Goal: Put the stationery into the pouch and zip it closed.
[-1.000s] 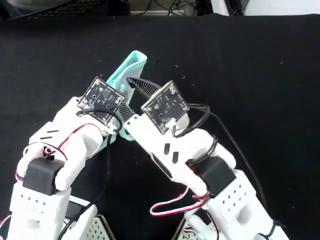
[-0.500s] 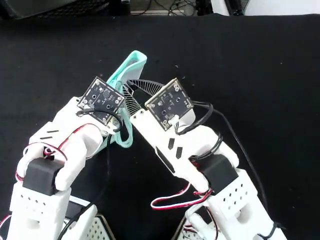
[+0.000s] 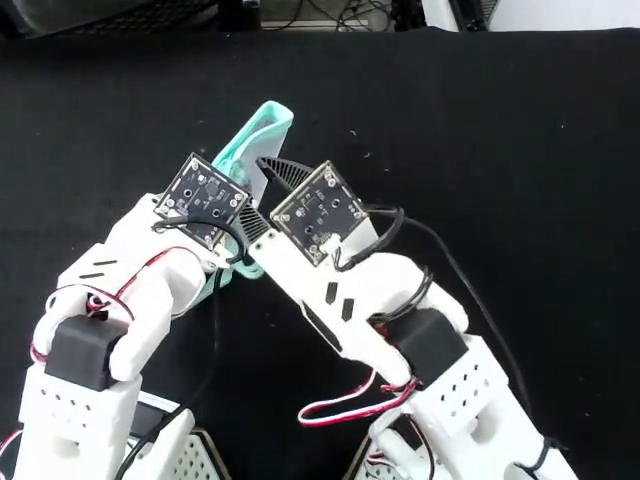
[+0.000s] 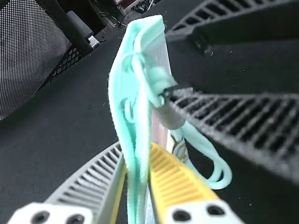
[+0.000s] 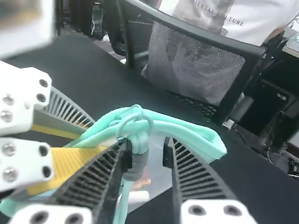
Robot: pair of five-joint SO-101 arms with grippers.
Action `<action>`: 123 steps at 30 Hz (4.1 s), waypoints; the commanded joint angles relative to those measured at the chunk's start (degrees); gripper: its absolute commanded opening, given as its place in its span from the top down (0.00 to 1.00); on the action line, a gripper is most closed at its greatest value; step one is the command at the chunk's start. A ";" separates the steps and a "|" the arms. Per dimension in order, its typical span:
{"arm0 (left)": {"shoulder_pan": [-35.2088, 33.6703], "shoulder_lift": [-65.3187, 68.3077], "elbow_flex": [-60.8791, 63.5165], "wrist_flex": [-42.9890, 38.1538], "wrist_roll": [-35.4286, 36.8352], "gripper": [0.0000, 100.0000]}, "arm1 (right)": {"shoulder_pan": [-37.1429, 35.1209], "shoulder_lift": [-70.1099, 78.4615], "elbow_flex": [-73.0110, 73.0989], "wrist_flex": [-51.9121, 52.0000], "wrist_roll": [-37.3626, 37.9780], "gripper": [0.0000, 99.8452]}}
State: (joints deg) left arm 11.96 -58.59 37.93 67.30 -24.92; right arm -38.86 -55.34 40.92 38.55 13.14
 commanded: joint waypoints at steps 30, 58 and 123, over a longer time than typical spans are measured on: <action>4.97 1.58 2.77 1.23 4.31 0.97 | 2.73 -6.46 3.91 -4.22 0.53 0.87; 4.88 1.58 2.86 1.14 4.22 0.97 | 9.32 -6.99 6.02 -9.05 7.21 0.99; 4.88 1.58 2.86 1.14 4.04 0.97 | 4.22 -4.09 4.62 -13.89 8.97 0.86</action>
State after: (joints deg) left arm 16.09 -58.59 38.37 67.21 -21.23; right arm -34.11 -59.30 48.48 27.91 19.91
